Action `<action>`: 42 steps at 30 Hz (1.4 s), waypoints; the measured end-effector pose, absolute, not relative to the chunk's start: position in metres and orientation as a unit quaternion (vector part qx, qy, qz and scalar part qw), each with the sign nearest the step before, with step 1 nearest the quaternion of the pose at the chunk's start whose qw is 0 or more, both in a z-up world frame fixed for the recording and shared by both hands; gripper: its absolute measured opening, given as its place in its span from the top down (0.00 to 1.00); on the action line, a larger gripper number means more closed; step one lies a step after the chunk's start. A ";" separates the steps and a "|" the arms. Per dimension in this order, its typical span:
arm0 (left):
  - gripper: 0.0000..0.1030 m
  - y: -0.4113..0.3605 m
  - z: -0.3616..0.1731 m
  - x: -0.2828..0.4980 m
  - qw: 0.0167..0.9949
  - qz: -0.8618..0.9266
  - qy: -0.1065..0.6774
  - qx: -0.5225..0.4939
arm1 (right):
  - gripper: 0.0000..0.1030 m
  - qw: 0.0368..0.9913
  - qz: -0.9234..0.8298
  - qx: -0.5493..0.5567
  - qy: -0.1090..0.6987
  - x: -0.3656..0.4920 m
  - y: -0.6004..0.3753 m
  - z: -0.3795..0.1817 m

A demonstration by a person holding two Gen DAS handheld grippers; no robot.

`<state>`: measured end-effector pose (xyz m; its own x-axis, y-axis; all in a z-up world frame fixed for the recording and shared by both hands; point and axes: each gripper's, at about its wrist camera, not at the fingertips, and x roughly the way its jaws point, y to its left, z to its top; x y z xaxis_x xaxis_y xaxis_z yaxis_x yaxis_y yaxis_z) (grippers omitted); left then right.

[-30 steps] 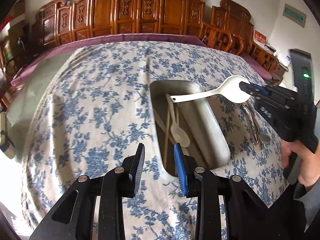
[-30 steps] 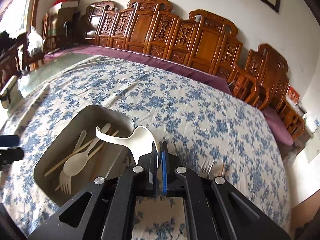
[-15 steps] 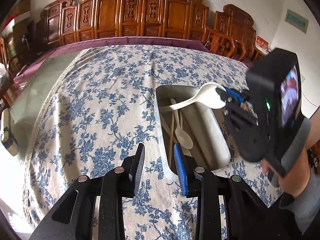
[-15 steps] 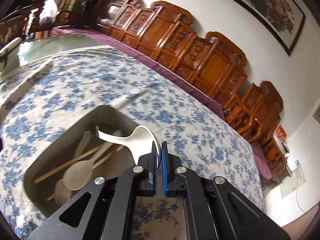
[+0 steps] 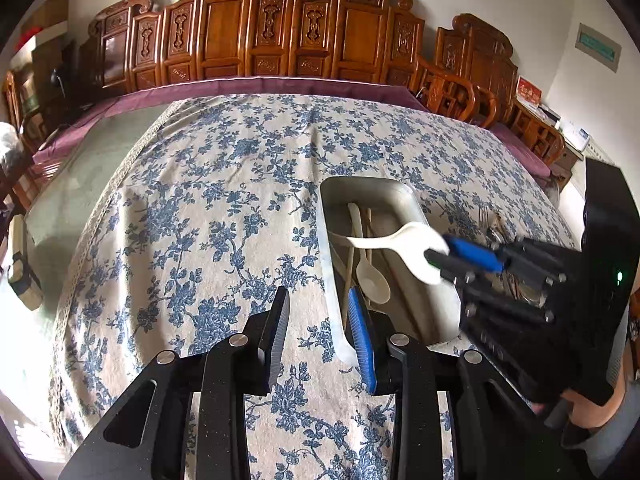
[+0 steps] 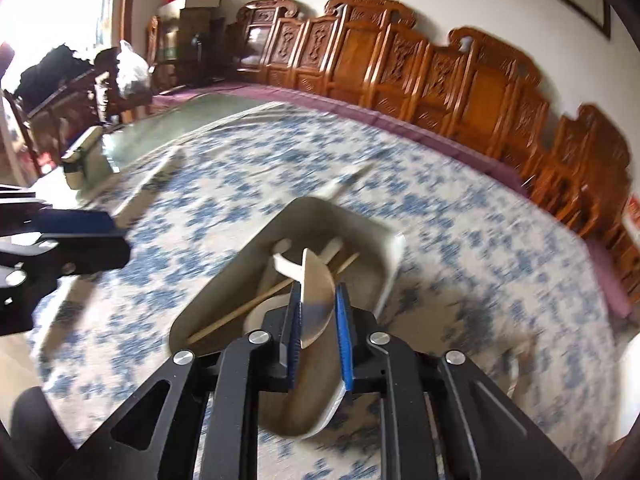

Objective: Organize utensils
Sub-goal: 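Carry the white spoon and fork over the metal tray and open both tools, then move the right tool to a metal spoon while the left tool returns to the pile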

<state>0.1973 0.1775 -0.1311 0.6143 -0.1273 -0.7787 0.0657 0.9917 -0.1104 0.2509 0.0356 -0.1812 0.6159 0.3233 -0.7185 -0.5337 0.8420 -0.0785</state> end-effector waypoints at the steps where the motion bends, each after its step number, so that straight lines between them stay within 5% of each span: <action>1: 0.72 0.177 -0.131 0.197 0.898 -0.054 0.436 -0.035 | 0.80 0.884 0.247 -0.142 0.371 0.248 0.036 -0.184; 17: 0.72 0.169 -0.136 0.197 0.896 -0.056 0.440 -0.023 | 0.64 0.852 0.306 -0.091 0.416 0.240 0.021 -0.201; 29: 0.45 0.112 -0.133 0.192 0.899 -0.086 0.429 0.000 | 0.64 0.890 0.256 -0.063 0.371 0.227 -0.102 -0.173; 40: 0.44 0.033 -0.162 0.202 0.887 -0.112 0.448 0.001 | 0.64 0.902 0.187 -0.042 0.386 0.255 -0.215 -0.207; 42: 0.44 0.021 -0.169 0.205 0.884 -0.115 0.453 0.007 | 0.71 0.899 0.189 -0.038 0.392 0.262 -0.220 -0.216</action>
